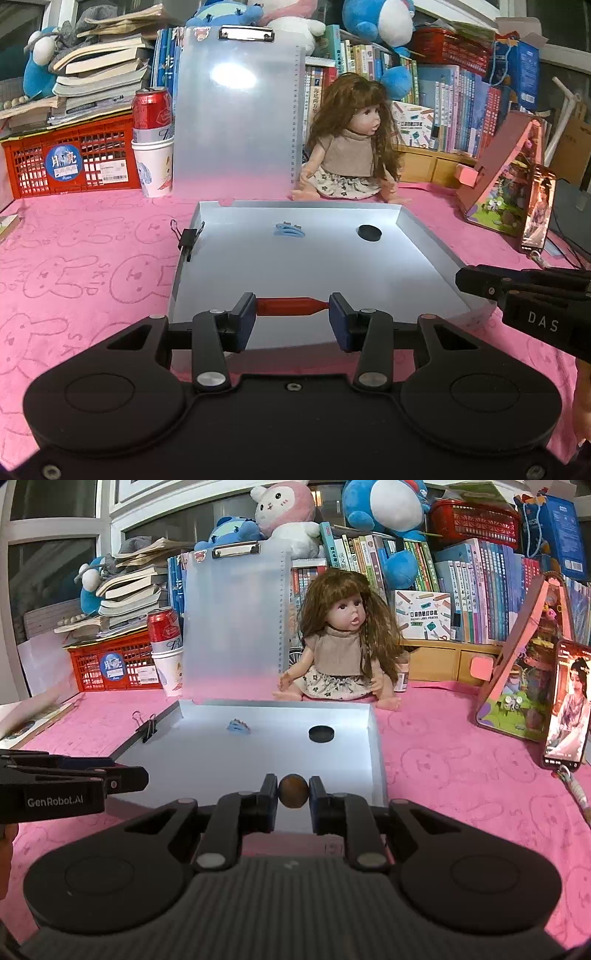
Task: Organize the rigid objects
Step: 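Carry the orange-red stick with the left tool while the right tool carries the brown ball, then lower and release the stick with the left tool while the right tool releases the ball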
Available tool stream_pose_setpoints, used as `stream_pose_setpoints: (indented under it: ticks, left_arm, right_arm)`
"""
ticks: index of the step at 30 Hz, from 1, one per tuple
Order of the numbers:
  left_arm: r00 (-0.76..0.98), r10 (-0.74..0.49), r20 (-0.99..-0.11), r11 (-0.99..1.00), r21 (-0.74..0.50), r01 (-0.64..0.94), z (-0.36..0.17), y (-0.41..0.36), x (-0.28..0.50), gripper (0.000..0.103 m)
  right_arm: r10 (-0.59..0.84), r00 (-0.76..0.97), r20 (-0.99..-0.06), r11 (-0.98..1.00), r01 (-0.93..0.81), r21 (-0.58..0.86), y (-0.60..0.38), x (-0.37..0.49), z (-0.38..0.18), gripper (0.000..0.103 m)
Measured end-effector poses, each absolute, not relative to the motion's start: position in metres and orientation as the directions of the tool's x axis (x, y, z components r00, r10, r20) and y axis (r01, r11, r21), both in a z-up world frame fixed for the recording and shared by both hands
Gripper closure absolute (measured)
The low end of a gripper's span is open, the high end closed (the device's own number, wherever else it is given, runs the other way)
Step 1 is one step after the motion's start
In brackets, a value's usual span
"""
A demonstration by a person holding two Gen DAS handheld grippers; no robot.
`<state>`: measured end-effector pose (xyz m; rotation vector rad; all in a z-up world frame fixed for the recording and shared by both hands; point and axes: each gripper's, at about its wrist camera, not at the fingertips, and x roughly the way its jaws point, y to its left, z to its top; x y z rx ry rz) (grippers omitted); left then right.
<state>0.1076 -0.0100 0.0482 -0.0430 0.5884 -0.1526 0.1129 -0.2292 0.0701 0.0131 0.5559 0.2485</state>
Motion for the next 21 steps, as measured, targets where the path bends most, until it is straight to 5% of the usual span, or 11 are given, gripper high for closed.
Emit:
stream_pose_setpoints:
  ticks: [21]
  left_arm:
    - [0.802, -0.145, -0.58, 0.988, -0.127, 0.087, 0.049, -0.009, 0.164, 0.062]
  right_arm:
    - [0.257, 0.79, -0.556, 0.966, -0.193, 0.171, -0.238, 0.173, 0.067, 0.081]
